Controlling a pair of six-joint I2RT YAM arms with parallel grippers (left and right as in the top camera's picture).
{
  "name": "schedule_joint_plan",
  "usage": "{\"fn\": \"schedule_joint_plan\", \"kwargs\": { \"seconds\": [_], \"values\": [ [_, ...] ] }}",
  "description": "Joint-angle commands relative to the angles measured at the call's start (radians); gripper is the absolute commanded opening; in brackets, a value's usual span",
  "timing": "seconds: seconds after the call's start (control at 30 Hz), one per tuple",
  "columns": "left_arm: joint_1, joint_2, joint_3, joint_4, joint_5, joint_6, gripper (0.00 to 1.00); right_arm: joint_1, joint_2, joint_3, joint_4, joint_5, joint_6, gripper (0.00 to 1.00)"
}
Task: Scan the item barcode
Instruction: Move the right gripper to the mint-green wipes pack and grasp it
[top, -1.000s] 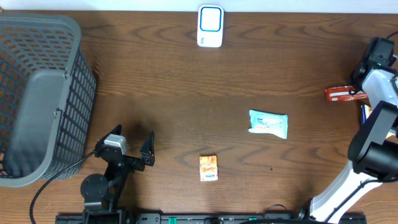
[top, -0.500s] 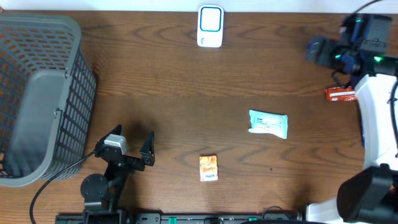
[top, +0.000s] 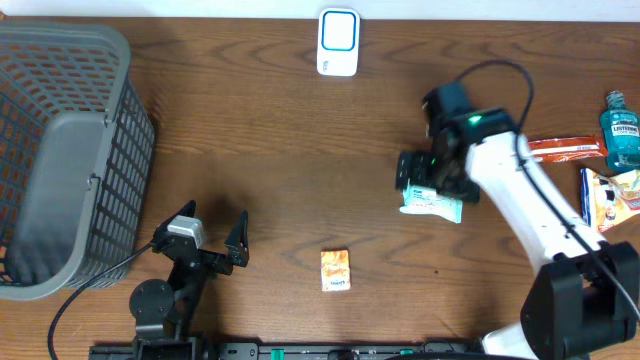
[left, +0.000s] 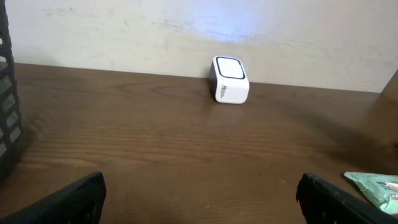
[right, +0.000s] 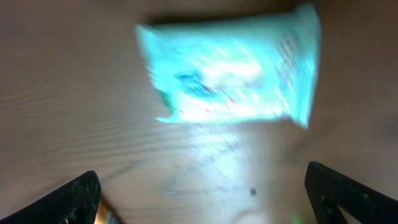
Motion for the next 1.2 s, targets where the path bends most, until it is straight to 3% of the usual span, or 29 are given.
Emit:
{"fn": "schedule_joint_plan", "kwargs": {
  "seconds": [0.0,0.13,0.23,0.4,0.57,0.83,1.17],
  "values": [
    [0.001,-0.003,-0.028,-0.016,0.017,-0.001,0.98,0.054,0.003,-0.059,0.012,0.115,0.328,0.99],
    [0.001,-0.003,-0.028,-0.016,0.016,-0.001,0.98,0.107,0.003,-0.147,0.058,0.115,0.491,0.99],
    [0.001,-0.003,-0.028,-0.016,0.017,-0.001,0.98,0.134,0.003,-0.211,0.156,0.153,0.534,0.99],
    [0.001,-0.003,-0.028,-0.016,0.016,-0.001,0.98,0.165,0.003,-0.273,0.409,0.197,0.274,0.95],
    [0.001,-0.003,-0.028,-0.016,0.016,-0.001,0.98,0.189,0.003,-0.275,0.483,0.325,0.08,0.89],
    [0.001,-0.003,-0.028,-0.016,0.017,-0.001,0.98,0.231,0.01,-0.275,0.484,0.439,0.029,0.77],
    [0.001,-0.003,-0.028,-0.016,0.016,-0.001,0.98,0.274,0.214,-0.275,0.503,0.526,-0.029,0.77]
  ]
}}
